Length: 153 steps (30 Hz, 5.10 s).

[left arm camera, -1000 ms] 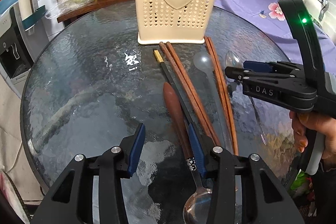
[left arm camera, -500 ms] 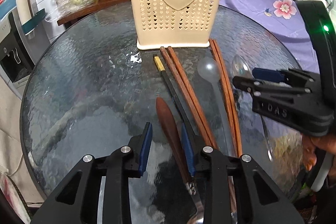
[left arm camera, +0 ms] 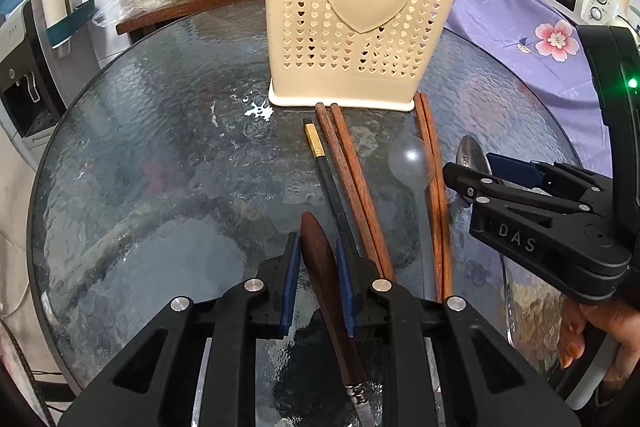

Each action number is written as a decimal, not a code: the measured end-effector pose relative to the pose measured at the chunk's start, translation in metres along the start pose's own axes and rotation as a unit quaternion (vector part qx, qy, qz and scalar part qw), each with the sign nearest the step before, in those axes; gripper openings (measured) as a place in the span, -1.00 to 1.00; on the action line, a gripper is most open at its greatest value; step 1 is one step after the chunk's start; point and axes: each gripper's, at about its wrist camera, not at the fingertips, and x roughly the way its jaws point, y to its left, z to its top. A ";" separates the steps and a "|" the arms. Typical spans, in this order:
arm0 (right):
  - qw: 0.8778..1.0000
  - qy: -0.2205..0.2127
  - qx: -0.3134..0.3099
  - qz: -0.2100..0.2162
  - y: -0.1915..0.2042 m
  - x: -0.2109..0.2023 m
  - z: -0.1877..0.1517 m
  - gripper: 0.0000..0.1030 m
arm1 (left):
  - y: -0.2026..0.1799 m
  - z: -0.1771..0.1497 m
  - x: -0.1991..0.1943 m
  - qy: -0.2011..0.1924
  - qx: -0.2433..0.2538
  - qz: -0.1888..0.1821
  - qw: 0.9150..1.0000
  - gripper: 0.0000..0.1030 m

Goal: Organize utensils
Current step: 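Close right tool on silver spoon while left tool grasps wooden-handled spoon, then lift both held spoons up toward the cream basket, then lower both spoons into the cream basket and open both tools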

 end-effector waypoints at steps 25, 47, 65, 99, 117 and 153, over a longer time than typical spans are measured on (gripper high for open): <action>0.993 -0.047 0.017 0.103 -0.022 -0.026 0.010 -0.28 | 0.013 0.017 -0.025 -0.040 -0.030 -0.016 0.999 -0.71; 0.983 -0.107 -0.014 0.150 -0.030 -0.116 0.008 -0.29 | 0.013 0.017 -0.103 -0.125 -0.015 -0.037 0.991 -0.72; 0.978 -0.130 -0.024 0.163 -0.028 -0.134 0.004 -0.29 | 0.016 0.016 -0.127 -0.151 -0.009 -0.034 0.988 -0.72; 0.955 -0.262 -0.003 0.136 -0.022 -0.190 0.142 -0.29 | 0.007 0.157 -0.189 -0.248 -0.028 -0.071 0.966 -0.72; 0.951 -0.304 0.031 0.053 -0.014 -0.125 0.184 -0.29 | 0.026 0.204 -0.127 -0.278 -0.113 -0.010 0.954 -0.72; 0.958 -0.283 -0.034 0.042 0.003 -0.071 0.115 0.09 | 0.035 0.155 -0.062 -0.208 -0.080 -0.011 0.975 -0.64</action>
